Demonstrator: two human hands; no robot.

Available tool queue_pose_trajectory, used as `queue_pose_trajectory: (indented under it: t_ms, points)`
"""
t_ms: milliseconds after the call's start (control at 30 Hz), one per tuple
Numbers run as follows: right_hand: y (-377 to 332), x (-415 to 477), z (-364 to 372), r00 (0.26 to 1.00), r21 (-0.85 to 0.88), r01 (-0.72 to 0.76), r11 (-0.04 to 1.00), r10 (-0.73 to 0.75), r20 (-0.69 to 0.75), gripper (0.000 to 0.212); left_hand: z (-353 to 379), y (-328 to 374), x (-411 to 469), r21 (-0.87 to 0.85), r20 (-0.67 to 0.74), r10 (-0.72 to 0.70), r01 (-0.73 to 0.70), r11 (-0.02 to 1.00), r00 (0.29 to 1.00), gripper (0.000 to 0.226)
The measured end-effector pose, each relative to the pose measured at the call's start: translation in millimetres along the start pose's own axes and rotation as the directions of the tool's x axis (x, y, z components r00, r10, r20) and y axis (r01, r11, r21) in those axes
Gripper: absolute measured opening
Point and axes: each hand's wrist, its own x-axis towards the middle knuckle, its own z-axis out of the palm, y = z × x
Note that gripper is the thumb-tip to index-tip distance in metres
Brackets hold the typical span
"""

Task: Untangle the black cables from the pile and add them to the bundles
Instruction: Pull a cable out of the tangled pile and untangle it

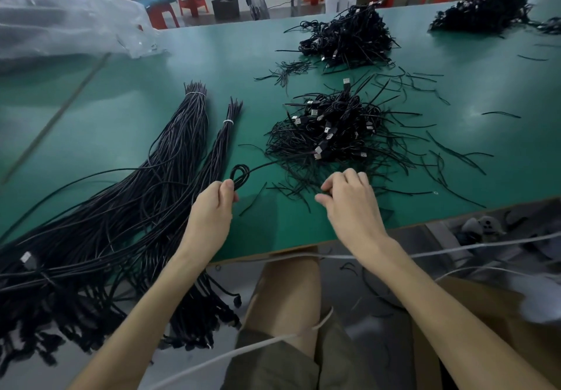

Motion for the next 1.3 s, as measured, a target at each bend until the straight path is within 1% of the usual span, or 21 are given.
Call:
queue_pose_trajectory:
  t_ms: [100, 167, 267, 333, 400, 500, 567, 667, 733, 800, 900, 933, 967, 1033, 1100, 1167, 1233, 1300]
  points:
    - [-3, 2, -2, 0.999, -0.090, 0.018, 0.996, -0.021, -0.036, 0.021, 2, -1, 1, -0.062, 0.006, -0.018, 0.019, 0.998, 1.000, 0.040]
    - [-4, 4, -5, 0.999, -0.147, 0.034, 0.989, -0.036, -0.016, 0.024, 4, -1, 1, -0.070, 0.012, -0.026, 0.027, 0.997, 1.000, 0.039]
    - [-6, 4, -6, 0.999, -0.160, 0.042, 0.986, -0.040, 0.016, 0.027, 4, 0, 1, -0.083, 0.008, -0.048, 0.049, 0.995, 0.999, 0.038]
    - [-6, 2, -6, 1.000, -0.135, 0.030, 0.990, -0.031, -0.002, 0.028, 4, 0, 2, -0.099, -0.001, -0.075, 0.075, 0.992, 0.997, 0.038]
    - [-7, -1, -7, 0.999, -0.069, 0.012, 0.998, -0.015, -0.040, 0.026, 5, 1, 2, -0.104, -0.003, -0.091, 0.091, 0.990, 0.996, 0.038]
    - [-14, -4, -12, 0.998, 0.116, -0.008, 0.993, 0.014, -0.055, 0.015, 7, 5, 2, -0.116, 0.000, -0.097, 0.096, 0.989, 0.995, 0.037]
    - [-23, -5, -17, 0.997, 0.221, -0.004, 0.975, 0.022, -0.078, 0.011, 8, 8, 2, -0.119, -0.004, -0.076, 0.075, 0.990, 0.997, 0.037]
    - [-36, -6, -22, 0.993, 0.379, 0.021, 0.925, 0.023, -0.112, 0.016, 14, 13, 0, -0.118, -0.010, -0.051, 0.049, 0.992, 0.999, 0.037]
    - [-45, -6, -26, 0.997, 0.543, 0.008, 0.840, 0.038, -0.072, 0.021, 19, 17, 1, -0.111, -0.012, -0.061, 0.059, 0.992, 0.998, 0.037]
    - [-53, -7, -27, 0.997, 0.687, -0.031, 0.726, 0.067, -0.025, 0.019, 24, 19, 4, -0.090, -0.008, -0.080, 0.079, 0.993, 0.997, 0.037]
    - [-61, -13, -27, 0.987, 0.836, -0.009, 0.549, 0.141, -0.082, 0.012, 27, 20, 5, -0.046, -0.025, -0.110, 0.108, 0.993, 0.994, 0.038]
    - [-62, -15, -28, 0.981, 0.869, 0.023, 0.494, 0.158, -0.116, 0.011, 27, 19, 4, -0.001, -0.043, -0.100, 0.100, 0.995, 0.994, 0.039]
    - [-62, -17, -30, 0.975, 0.881, 0.068, 0.468, 0.155, -0.157, 0.009, 26, 17, 1, 0.059, -0.064, -0.081, 0.085, 0.995, 0.995, 0.040]
    - [-65, -22, -32, 0.973, 0.869, 0.154, 0.471, 0.082, -0.217, 0.007, 27, 14, -3, 0.124, -0.092, -0.042, 0.054, 0.991, 0.995, 0.043]
    - [-69, -28, -30, 0.975, 0.849, 0.194, 0.492, -0.002, -0.222, 0.006, 28, 15, -4, 0.117, -0.087, -0.024, 0.034, 0.993, 0.996, 0.041]
    - [-72, -30, -25, 0.987, 0.852, 0.155, 0.501, -0.031, -0.161, 0.005, 29, 18, -3, 0.095, -0.067, 0.007, 0.000, 0.996, 0.998, 0.038]
    - [-72, -28, -20, 0.998, 0.868, 0.058, 0.494, -0.001, -0.066, 0.006, 28, 21, -4, 0.034, -0.029, 0.036, -0.035, 0.999, 0.999, 0.038]
    - [-70, -26, -16, 0.999, 0.862, 0.017, 0.507, 0.023, -0.033, 0.007, 26, 23, -7, -0.055, 0.011, 0.072, -0.071, 0.996, 0.997, 0.039]
